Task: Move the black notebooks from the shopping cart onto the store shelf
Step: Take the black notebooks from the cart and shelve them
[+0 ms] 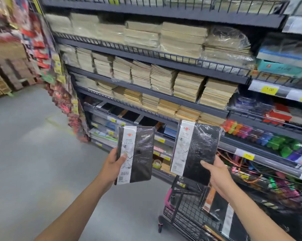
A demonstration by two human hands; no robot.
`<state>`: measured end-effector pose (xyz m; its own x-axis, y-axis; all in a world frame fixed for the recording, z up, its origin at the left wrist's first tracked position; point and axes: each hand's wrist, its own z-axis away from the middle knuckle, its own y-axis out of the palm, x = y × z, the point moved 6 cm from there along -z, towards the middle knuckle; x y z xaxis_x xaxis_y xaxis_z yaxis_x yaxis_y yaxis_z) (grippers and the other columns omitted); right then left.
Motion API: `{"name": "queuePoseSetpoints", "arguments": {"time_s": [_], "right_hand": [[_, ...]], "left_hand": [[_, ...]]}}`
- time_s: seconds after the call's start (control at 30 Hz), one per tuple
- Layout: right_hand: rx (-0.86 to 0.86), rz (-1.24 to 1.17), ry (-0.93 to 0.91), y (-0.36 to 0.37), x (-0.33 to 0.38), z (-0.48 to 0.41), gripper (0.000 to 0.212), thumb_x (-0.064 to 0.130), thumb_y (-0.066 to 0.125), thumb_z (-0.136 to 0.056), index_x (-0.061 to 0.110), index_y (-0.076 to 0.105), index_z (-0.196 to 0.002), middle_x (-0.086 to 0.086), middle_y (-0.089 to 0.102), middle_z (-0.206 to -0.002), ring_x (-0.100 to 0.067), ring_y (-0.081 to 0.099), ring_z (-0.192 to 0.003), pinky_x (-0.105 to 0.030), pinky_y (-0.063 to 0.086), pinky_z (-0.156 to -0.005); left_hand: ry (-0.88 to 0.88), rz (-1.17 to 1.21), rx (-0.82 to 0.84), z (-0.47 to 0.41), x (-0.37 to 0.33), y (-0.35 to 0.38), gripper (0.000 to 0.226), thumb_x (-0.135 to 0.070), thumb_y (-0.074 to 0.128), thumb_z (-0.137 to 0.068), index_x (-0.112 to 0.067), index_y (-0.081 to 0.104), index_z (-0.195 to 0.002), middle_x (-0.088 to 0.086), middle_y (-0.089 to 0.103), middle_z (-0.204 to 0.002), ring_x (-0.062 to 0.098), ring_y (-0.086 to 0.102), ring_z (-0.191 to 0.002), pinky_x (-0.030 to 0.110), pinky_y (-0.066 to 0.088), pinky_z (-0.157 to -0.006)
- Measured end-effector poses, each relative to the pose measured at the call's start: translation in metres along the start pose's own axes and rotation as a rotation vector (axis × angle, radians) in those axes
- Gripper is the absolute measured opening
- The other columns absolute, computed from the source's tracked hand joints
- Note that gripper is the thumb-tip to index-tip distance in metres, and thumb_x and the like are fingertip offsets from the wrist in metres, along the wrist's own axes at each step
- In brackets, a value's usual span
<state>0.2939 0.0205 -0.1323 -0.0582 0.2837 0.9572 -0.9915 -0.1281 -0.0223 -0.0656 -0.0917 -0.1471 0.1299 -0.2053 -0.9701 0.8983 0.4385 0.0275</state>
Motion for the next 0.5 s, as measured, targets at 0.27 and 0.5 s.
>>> {"name": "queuePoseSetpoints", "arguments": {"time_s": [0.27, 0.5], "right_hand": [[0.143, 0.017, -0.016, 0.123, 0.008, 0.0, 0.039, 0.0, 0.061, -0.096, 0.03, 0.06, -0.121, 0.002, 0.066, -0.13, -0.021, 0.061, -0.122, -0.047, 0.042, -0.112], [0.153, -0.012, -0.022, 0.266, 0.007, 0.002, 0.033, -0.005, 0.064, -0.091, 0.021, 0.067, -0.11, -0.006, 0.074, -0.116, -0.029, 0.067, -0.114, -0.054, 0.045, -0.109]], "left_hand": [[0.0, 0.052, -0.123, 0.007, -0.001, -0.126, 0.028, -0.015, 0.056, -0.105, -0.014, 0.056, -0.133, 0.009, 0.073, -0.124, 0.034, 0.07, -0.114, 0.059, 0.053, -0.101], [0.008, 0.056, -0.223, 0.004, -0.012, -0.265, 0.028, -0.015, 0.056, -0.105, -0.012, 0.055, -0.132, 0.008, 0.074, -0.122, 0.033, 0.072, -0.11, 0.059, 0.054, -0.099]]}}
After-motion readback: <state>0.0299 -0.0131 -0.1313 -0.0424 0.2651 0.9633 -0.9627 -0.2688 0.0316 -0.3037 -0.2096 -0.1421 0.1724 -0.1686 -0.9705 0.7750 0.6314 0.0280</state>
